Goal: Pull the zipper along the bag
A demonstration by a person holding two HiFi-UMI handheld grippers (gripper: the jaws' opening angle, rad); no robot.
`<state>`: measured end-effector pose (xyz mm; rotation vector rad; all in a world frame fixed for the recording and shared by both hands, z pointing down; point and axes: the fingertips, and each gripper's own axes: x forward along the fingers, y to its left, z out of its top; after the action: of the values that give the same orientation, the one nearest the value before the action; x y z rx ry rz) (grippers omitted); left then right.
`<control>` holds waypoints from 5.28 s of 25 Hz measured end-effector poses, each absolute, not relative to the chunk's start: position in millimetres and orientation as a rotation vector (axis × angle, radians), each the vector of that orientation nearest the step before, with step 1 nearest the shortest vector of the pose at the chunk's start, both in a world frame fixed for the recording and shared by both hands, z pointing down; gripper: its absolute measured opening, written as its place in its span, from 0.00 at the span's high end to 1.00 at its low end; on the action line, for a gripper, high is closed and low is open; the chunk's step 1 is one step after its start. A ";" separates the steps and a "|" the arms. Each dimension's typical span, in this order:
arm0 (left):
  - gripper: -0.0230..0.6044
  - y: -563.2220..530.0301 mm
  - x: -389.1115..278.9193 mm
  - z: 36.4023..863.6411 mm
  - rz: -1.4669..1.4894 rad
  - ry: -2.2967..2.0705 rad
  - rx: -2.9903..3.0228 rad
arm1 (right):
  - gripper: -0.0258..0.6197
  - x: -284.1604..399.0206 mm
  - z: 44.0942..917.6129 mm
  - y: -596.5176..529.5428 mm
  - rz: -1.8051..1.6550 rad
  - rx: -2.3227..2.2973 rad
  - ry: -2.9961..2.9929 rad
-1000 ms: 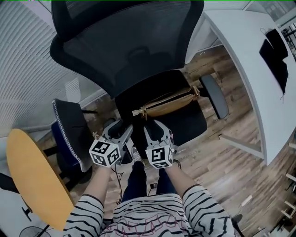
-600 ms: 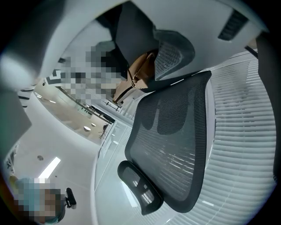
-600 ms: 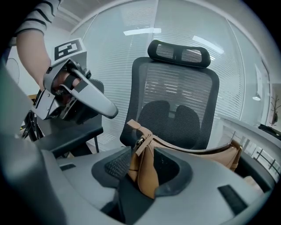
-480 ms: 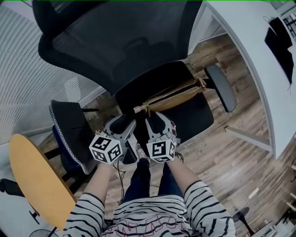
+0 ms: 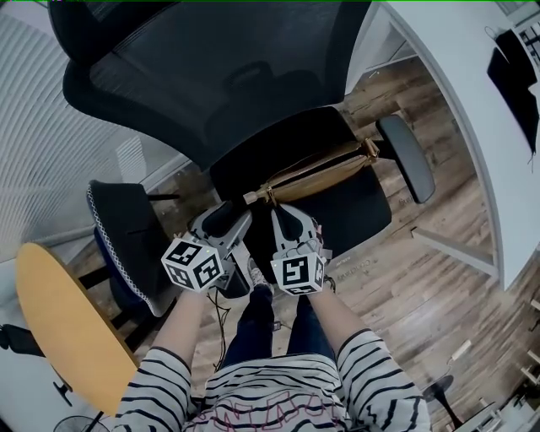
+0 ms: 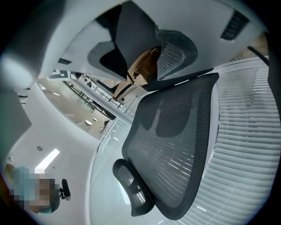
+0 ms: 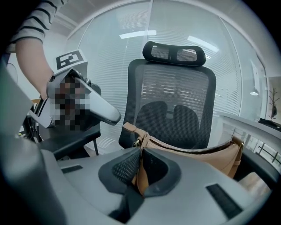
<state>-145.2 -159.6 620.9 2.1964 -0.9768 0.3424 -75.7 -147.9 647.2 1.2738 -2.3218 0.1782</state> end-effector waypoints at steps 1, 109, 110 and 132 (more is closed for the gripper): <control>0.63 -160.4 -143.0 620.7 0.331 -0.970 2.192 | 0.90 -75.0 645.2 -147.3 0.184 1.268 -2.333; 0.89 -204.9 -109.9 642.7 0.407 -1.362 1.905 | 0.91 153.9 629.6 -219.8 0.730 1.460 -2.025; 0.89 -206.6 -109.8 642.4 0.410 -1.360 1.908 | 0.91 155.7 628.5 -218.7 0.731 1.469 -2.021; 0.89 -222.5 -108.4 639.8 0.562 -1.283 2.005 | 0.90 168.5 615.4 -195.1 0.754 1.671 -1.905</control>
<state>-108.4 -222.5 639.8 2.0055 -1.2833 0.5622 168.5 -195.1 615.4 1.6709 -1.9048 0.7544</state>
